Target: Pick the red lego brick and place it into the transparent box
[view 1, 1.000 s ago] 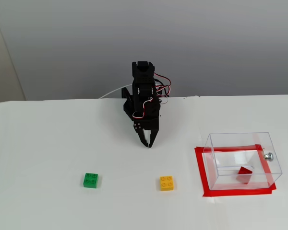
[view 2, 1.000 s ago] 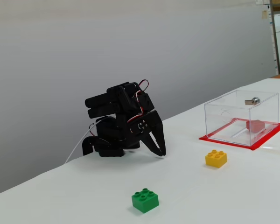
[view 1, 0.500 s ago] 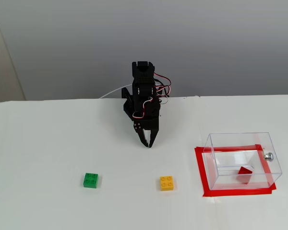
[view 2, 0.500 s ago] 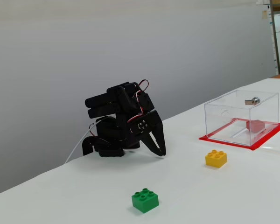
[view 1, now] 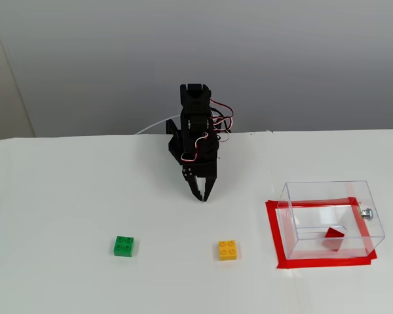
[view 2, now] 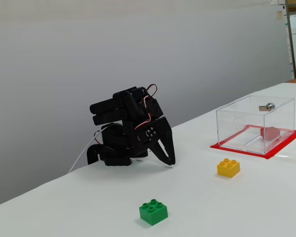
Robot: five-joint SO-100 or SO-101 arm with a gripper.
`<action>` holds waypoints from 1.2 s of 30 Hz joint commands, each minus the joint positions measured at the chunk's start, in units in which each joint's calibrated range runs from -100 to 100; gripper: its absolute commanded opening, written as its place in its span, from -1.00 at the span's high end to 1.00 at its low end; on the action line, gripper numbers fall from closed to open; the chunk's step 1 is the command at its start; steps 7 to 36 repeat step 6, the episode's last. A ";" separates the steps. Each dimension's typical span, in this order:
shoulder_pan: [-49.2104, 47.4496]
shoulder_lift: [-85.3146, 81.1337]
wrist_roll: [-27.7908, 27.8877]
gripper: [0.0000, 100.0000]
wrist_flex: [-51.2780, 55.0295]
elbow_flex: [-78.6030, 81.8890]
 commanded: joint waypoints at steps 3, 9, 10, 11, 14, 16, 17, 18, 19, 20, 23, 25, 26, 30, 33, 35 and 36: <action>0.15 -0.42 -0.14 0.97 0.55 -1.52; 0.15 -0.42 -0.14 0.97 0.55 -1.52; 0.15 -0.42 -0.14 0.97 0.55 -1.52; 0.15 -0.42 -0.14 0.97 0.55 -1.52; 0.15 -0.42 -0.14 0.97 0.55 -1.52; 0.15 -0.42 -0.14 0.97 0.55 -1.52; 0.15 -0.42 -0.14 0.97 0.55 -1.52; 0.15 -0.42 -0.14 0.97 0.55 -1.52; 0.15 -0.42 -0.14 0.97 0.55 -1.52; 0.15 -0.42 -0.14 0.97 0.55 -1.52; 0.15 -0.42 -0.14 0.97 0.55 -1.52; 0.15 -0.42 -0.14 0.97 0.55 -1.52; 0.15 -0.42 -0.14 0.97 0.55 -1.52; 0.15 -0.42 -0.14 0.97 0.55 -1.52; 0.15 -0.42 -0.14 0.97 0.55 -1.52; 0.15 -0.42 -0.14 0.97 0.55 -1.52; 0.15 -0.42 -0.14 0.97 0.55 -1.52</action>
